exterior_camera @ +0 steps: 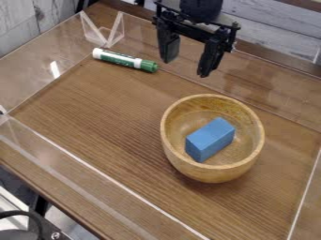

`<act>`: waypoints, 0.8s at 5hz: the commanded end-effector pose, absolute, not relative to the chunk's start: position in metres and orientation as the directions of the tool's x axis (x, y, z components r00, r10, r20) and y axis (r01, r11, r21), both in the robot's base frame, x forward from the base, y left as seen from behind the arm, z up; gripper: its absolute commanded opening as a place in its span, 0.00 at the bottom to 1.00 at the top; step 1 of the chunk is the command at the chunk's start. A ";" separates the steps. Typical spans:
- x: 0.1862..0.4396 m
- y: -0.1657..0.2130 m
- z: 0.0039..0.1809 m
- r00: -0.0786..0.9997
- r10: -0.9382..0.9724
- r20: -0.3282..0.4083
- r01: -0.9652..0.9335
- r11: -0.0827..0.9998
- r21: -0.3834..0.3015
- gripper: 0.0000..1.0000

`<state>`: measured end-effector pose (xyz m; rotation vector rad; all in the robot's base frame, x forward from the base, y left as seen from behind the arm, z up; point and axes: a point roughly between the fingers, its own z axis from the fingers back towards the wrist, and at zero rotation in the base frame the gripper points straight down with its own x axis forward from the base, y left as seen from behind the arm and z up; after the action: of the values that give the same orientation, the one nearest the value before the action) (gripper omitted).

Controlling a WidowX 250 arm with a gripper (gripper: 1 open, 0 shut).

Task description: Remove the blue block from inside the brown bowl and put it on the table

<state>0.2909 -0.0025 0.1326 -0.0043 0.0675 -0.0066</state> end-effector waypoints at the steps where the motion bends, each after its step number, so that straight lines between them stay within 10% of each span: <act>1: 0.287 -0.011 0.128 0.998 -0.013 -0.065 0.013 1.000 -0.008 1.00; 4: 0.275 -0.046 0.116 0.998 -0.065 0.001 0.065 0.998 -0.016 1.00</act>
<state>0.2700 -0.0443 0.0993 -0.0082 0.0628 -0.0611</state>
